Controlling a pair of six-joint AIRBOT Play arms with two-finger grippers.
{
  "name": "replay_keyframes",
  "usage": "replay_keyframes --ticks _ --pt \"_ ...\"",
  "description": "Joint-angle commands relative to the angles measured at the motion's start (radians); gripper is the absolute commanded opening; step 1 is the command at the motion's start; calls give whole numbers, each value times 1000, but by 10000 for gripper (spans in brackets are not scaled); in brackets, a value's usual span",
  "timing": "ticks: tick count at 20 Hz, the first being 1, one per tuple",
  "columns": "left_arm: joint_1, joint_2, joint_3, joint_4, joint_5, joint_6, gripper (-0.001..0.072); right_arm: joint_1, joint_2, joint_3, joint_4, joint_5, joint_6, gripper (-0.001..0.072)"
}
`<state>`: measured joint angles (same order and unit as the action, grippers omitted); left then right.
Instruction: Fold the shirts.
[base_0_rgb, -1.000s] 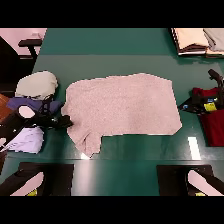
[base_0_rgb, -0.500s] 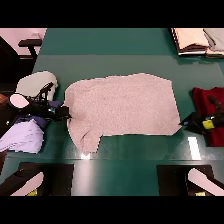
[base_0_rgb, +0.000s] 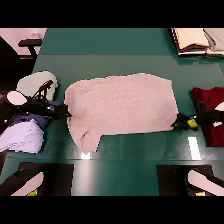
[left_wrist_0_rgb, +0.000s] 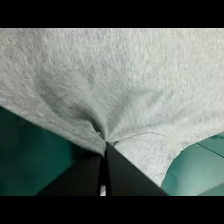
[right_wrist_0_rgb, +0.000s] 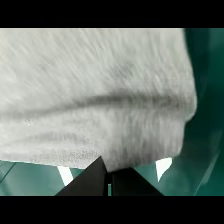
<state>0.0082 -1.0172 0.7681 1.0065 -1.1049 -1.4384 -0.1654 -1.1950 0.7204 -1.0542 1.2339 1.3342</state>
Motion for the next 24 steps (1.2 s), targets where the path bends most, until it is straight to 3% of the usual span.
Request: replay_keyframes --ticks 1,6,11,14,17,20,24 --pt "1 64 103 0 -55 6 23 35 113 163 7 20 0 13" --pt "1 248 554 15 -90 6 23 24 308 617 6 33 0 13" --pt "1 266 1087 16 -77 -3 23 -28 421 981 5 75 0 13" --pt "1 264 1277 60 -38 -63 22 -106 438 1120 5 150 2 13" --pt "1 263 1332 111 -5 -95 21 -179 391 1247 6 244 28 12" --pt "1 220 1273 127 -103 -111 21 -161 283 1343 6 346 63 11" --pt "1 88 1067 111 -238 -126 23 7 121 1206 -22 378 101 10"
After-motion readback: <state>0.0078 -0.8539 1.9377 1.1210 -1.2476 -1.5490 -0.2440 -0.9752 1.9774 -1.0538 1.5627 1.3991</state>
